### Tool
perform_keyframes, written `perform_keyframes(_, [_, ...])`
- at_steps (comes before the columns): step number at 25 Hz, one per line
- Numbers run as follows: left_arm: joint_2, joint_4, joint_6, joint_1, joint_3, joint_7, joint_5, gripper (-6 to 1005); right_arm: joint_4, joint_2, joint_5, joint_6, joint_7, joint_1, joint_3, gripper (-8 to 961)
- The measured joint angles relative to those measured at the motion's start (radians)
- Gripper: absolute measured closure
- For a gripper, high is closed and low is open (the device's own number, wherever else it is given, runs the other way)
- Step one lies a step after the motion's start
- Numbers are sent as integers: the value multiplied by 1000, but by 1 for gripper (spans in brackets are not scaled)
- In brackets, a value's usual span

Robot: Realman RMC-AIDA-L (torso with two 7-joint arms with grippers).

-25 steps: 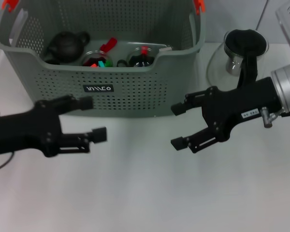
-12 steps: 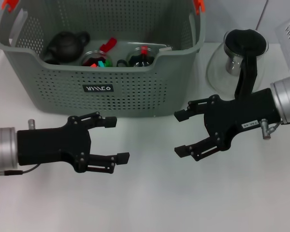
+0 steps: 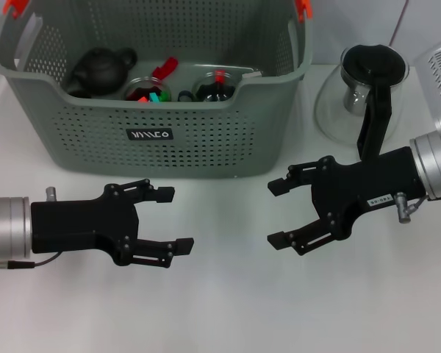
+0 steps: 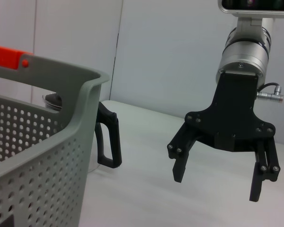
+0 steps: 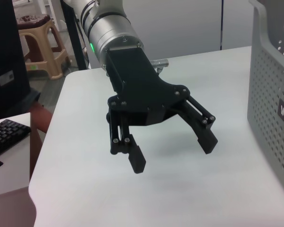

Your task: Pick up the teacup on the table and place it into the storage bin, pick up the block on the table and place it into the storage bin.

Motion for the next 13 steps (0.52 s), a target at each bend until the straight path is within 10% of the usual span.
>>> perform_keyframes(13, [0,10,-21,-20,26,-7,2,49,-7,-14,-21,-21,2,-9,-1,26])
